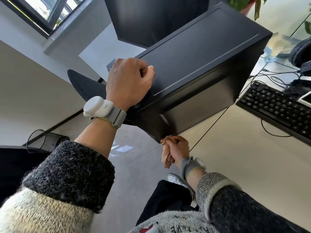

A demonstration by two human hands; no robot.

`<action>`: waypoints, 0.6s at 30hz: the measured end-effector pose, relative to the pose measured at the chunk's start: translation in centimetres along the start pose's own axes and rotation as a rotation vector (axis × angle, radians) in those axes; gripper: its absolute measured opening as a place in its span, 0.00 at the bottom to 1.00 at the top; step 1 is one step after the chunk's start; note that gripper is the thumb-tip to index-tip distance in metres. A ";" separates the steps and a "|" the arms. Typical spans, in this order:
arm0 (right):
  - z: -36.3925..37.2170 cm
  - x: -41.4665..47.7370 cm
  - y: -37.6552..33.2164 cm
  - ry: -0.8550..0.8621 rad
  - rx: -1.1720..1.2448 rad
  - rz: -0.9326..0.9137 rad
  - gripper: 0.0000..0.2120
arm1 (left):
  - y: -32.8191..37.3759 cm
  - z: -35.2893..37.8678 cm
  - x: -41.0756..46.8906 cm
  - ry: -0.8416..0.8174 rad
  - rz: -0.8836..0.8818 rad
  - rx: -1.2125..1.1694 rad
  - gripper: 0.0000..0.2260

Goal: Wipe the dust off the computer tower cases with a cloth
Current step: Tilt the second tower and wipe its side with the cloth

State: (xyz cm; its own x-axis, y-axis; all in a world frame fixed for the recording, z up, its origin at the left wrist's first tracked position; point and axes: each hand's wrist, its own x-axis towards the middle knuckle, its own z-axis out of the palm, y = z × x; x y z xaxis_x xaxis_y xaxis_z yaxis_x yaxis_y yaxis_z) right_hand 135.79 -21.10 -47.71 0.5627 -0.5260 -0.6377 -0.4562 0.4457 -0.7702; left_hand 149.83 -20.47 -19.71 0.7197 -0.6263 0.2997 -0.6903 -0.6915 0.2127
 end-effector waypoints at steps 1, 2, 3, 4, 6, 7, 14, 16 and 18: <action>0.0 0.0 -0.1 -0.008 0.035 0.023 0.06 | 0.0 -0.1 0.1 0.000 -0.002 0.007 0.21; 0.1 -0.4 -0.6 -0.016 0.078 0.031 0.04 | -0.1 -0.1 0.2 0.000 -0.004 0.010 0.21; 0.1 -1.3 -1.6 -0.009 0.107 0.021 0.02 | -0.2 0.0 0.2 0.001 -0.003 0.002 0.21; 0.1 -2.0 -2.2 0.011 0.128 -0.013 0.02 | -0.3 0.0 0.3 0.004 0.002 -0.010 0.21; 0.2 -3.2 -2.8 0.016 0.138 -0.081 0.03 | -0.4 0.1 0.3 0.015 0.012 -0.030 0.20; 0.3 -3.5 -2.7 0.011 0.135 -0.098 0.04 | -0.5 0.2 0.3 0.017 0.016 -0.036 0.20; 1.1 2.8 3.9 -0.005 0.057 0.091 0.08 | -0.4 0.1 0.0 0.016 0.013 -0.031 0.22; 0.9 2.2 3.0 -0.053 0.145 0.141 0.06 | -0.3 0.1 -0.1 0.016 0.012 -0.028 0.22; 0.7 -0.5 -0.1 -0.073 0.250 0.154 0.05 | -0.4 0.2 0.0 0.014 0.010 -0.032 0.22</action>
State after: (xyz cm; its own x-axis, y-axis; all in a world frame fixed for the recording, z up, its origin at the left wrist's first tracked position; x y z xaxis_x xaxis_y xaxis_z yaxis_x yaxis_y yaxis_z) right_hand 136.00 -20.36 -47.29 0.5519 -0.3889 -0.7377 -0.3611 0.6859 -0.6318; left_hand 150.10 -20.21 -20.00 0.7117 -0.6281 0.3147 -0.6998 -0.6732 0.2390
